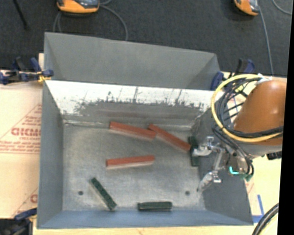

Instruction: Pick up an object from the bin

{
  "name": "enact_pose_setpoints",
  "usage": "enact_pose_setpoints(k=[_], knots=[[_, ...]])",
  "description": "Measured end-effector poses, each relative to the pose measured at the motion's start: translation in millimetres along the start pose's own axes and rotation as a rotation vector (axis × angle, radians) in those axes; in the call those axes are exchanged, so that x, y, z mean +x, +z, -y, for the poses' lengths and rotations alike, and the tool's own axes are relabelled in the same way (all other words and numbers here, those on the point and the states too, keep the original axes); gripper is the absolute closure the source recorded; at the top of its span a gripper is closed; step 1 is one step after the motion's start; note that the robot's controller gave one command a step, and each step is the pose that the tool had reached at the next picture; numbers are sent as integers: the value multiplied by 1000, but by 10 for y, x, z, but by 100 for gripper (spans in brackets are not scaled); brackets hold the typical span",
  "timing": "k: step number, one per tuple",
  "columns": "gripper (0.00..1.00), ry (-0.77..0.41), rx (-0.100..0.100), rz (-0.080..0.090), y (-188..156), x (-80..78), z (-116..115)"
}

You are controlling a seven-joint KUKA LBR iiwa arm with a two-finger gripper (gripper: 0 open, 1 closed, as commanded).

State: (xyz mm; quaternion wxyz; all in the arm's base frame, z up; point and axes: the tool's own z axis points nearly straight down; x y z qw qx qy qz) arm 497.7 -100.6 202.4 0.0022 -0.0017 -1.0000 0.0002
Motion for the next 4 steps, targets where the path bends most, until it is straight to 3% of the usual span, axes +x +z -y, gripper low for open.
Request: enact_pose_setpoints(k=[1, 2, 3, 4], knots=[[0, -3, 1, 8, -37, -17, -3], [0, -29, 2, 14, 679, -257, -452], [0, 169, -1, 7, 599, -652, -1307], [0, -43, -1, 10, 678, -1166, -1289]])
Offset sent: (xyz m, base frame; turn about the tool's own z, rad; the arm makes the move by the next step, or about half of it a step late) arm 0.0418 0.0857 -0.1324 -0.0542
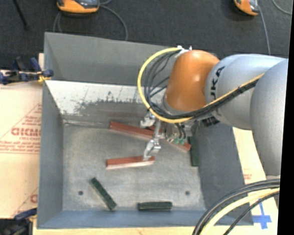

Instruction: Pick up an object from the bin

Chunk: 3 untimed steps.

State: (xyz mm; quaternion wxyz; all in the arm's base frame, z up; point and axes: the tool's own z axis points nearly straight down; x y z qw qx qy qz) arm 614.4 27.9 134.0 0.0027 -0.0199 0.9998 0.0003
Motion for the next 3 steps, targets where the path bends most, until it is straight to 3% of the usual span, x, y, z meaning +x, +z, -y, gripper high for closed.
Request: enact_pose_setpoints(k=[1, 2, 3], knots=[[0, 8, 2, 6, 314, 159, -23], [100, -87, -2, -4, 528, 207, -51], [100, -88, -2, -4, 528, 207, -51]])
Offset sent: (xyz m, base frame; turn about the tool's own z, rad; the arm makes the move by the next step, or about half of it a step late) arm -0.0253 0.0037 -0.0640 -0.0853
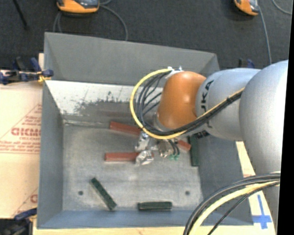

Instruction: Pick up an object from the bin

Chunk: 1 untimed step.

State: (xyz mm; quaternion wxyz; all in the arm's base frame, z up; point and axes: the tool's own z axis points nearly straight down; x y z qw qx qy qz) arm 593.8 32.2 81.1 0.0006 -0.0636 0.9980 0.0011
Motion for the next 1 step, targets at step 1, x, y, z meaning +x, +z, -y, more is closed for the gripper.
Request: enact_pose_setpoints(k=[1], knots=[[100, -1, 0, 0, -7, 0, 0]])
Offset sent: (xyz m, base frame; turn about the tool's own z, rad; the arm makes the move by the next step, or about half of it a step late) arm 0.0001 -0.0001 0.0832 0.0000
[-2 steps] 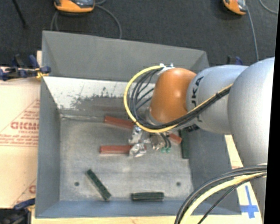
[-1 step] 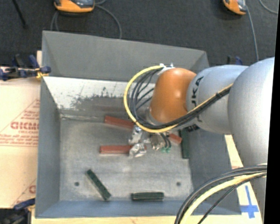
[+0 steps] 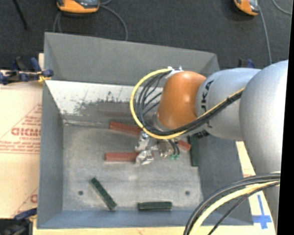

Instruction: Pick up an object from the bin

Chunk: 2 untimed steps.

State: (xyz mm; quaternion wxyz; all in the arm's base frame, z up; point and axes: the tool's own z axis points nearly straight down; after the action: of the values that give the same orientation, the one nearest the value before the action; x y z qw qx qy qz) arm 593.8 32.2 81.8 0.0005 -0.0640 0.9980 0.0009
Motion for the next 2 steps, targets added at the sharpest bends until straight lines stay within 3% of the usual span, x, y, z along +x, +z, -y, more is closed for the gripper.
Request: enact_pose_setpoints(k=[2], knots=[[100, 0, 1, -4, -207, 39, 5]])
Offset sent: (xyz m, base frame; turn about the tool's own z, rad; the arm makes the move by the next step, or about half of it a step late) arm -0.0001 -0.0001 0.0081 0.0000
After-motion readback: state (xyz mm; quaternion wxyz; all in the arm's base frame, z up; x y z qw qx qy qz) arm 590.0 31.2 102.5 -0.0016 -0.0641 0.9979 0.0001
